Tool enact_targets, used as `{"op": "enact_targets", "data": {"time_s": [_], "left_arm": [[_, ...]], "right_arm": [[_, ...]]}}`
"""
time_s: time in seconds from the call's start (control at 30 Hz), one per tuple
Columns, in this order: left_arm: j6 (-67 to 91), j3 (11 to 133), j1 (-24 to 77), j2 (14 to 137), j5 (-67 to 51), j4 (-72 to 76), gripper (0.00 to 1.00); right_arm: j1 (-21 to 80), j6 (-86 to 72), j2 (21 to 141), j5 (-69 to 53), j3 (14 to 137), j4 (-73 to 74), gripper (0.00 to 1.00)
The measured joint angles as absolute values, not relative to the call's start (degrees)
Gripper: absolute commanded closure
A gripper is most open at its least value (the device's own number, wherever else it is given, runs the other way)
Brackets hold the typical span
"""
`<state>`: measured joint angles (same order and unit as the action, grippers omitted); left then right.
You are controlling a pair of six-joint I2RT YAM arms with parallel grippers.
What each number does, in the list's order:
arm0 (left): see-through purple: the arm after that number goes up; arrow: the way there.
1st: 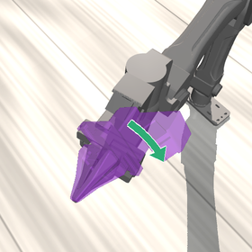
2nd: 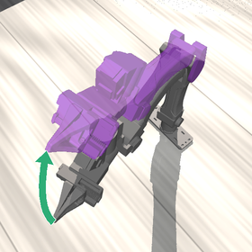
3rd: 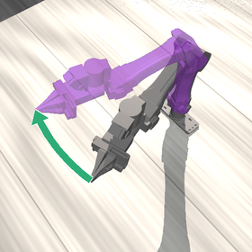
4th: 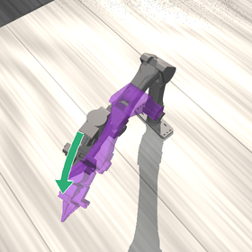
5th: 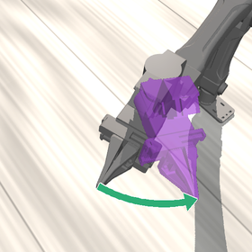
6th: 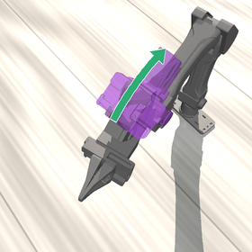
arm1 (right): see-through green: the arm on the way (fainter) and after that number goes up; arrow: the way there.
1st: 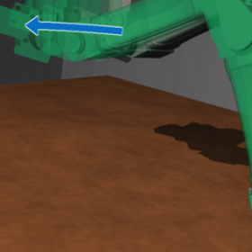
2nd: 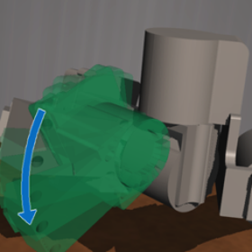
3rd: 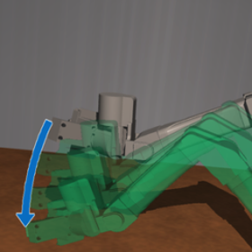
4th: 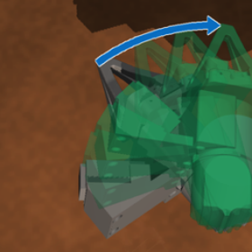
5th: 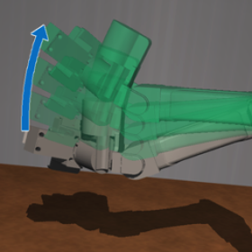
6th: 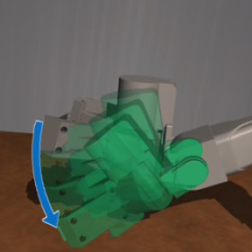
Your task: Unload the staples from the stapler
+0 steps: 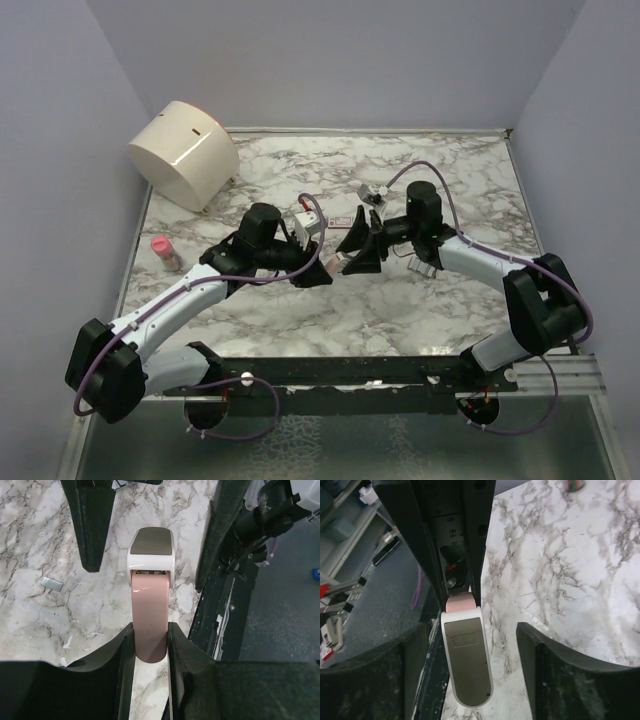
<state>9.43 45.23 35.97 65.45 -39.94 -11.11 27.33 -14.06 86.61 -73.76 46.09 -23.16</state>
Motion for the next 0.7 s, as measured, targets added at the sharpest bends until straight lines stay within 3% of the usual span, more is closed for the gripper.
{"op": "enact_targets", "data": {"time_s": [0.13, 0.5, 0.7], "left_arm": [[8.78, 45.23, 35.97, 65.71, -42.81, -11.25, 1.00], [7.75, 45.23, 35.94, 66.87, -45.91, -11.31, 1.00], [7.33, 45.23, 35.94, 67.09, -46.13, -11.51, 1.00]], "right_arm": [[27.44, -15.92, 88.09, -77.19, 46.11, -23.64, 0.49], [28.08, -19.29, 89.71, -80.47, 46.46, -25.71, 0.53], [28.32, -20.62, 89.71, -81.17, 46.72, -26.76, 0.69]]}}
